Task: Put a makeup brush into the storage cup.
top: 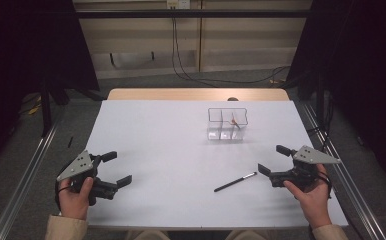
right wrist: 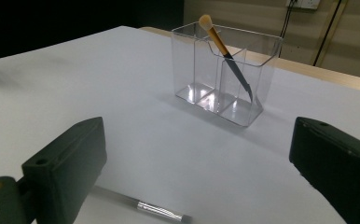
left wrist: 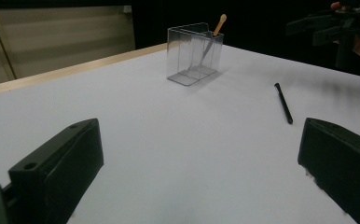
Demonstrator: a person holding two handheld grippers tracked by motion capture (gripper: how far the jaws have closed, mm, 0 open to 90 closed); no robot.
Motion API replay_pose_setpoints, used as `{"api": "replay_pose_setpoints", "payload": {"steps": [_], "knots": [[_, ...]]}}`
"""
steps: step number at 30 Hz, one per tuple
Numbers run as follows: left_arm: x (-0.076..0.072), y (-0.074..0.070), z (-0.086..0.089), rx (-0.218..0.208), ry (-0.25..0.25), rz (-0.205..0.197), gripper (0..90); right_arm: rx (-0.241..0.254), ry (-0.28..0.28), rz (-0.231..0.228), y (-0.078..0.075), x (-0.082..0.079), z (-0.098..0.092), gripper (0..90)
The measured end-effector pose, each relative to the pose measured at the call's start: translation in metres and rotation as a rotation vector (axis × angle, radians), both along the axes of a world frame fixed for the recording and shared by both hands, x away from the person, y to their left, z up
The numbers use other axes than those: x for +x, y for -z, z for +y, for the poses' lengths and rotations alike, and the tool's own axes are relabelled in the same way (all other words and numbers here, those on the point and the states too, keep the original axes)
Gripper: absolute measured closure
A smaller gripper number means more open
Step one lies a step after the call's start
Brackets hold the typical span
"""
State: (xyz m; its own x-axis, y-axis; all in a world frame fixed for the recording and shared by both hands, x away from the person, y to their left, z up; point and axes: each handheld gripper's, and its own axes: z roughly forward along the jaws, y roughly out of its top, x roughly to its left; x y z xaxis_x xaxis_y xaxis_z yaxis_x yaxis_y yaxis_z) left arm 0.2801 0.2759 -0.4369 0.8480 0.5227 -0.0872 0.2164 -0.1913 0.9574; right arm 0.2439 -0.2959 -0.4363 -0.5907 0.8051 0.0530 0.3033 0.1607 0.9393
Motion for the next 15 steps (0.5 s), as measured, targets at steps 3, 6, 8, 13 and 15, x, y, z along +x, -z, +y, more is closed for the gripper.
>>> {"api": "replay_pose_setpoints", "payload": {"steps": [3,6,8,13,15], "knots": [[0.0,0.0,0.0,0.001,0.0,0.0,0.0,0.0,-0.002,0.0,0.0,0.003,0.004,3.7],[0.0,0.0,0.0,0.0,0.001,-0.001,0.0,-0.002,-0.006,0.001,0.0,0.006,0.008,3.7],[0.0,0.0,0.0,-0.003,0.003,-0.004,0.0,-0.004,-0.01,0.003,0.001,0.008,0.011,3.7],[0.0,0.0,0.0,-0.003,0.004,-0.004,0.0,-0.007,-0.016,0.017,0.004,0.013,0.017,3.7],[0.0,0.0,0.0,0.001,0.004,-0.003,0.0,-0.014,-0.015,0.021,0.004,0.015,0.019,3.7]]}}
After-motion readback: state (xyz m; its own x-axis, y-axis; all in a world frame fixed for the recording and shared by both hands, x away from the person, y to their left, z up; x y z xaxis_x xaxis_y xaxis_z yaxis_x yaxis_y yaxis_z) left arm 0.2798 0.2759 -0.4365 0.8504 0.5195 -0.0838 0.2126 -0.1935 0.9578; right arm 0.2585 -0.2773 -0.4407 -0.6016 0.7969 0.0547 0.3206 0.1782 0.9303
